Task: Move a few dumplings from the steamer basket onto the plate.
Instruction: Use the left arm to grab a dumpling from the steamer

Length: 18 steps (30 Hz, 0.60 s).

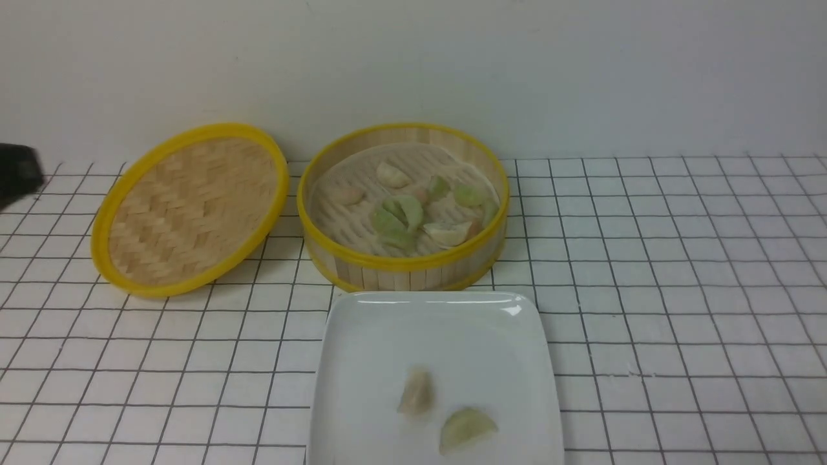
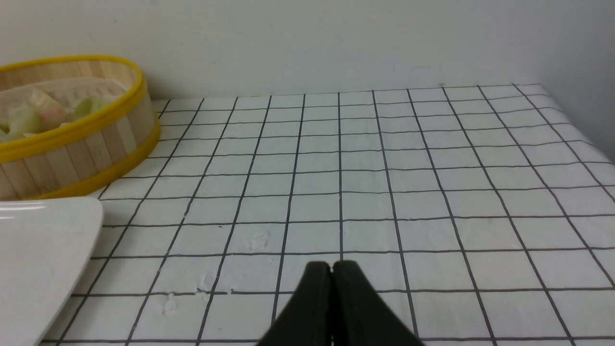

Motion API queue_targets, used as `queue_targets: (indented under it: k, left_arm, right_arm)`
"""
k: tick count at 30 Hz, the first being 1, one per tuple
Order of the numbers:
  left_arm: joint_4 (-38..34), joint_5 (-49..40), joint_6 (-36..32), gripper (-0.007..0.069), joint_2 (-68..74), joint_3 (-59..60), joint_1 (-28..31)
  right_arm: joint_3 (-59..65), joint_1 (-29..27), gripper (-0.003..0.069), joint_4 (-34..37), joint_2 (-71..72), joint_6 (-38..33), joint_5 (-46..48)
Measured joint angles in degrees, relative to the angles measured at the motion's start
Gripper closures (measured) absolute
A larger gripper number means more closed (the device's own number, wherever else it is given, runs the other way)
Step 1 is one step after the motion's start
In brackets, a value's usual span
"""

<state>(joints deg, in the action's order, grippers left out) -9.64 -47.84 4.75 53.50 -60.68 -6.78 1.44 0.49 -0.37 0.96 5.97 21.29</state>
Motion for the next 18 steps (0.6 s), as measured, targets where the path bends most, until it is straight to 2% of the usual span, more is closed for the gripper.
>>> queue_targets:
  k: [4, 9, 13, 18]
  left_arm:
    - [0.1, -10.3, -9.5, 0.0631, 19.0, -12.8, -2.7]
    - [0.5, -15.0, -10.5, 0.0631, 33.2, -24.2, -4.5]
    - [1.5, -20.8, -11.3, 0.0631, 47.0, -37.8, -6.5]
    - [1.5, -22.7, -12.9, 0.0631, 56.5, -48.4, -7.8]
  right_arm:
    - [0.0, 0.0, 0.0669, 0.0, 0.0, 0.0, 0.0]
    - [0.0, 0.0, 0.0669, 0.0, 0.0, 0.0, 0.0]
    - [0.0, 0.0, 0.0669, 0.0, 0.0, 0.0, 0.0]
    - [0.0, 0.0, 0.0669, 0.0, 0.0, 0.0, 0.0]
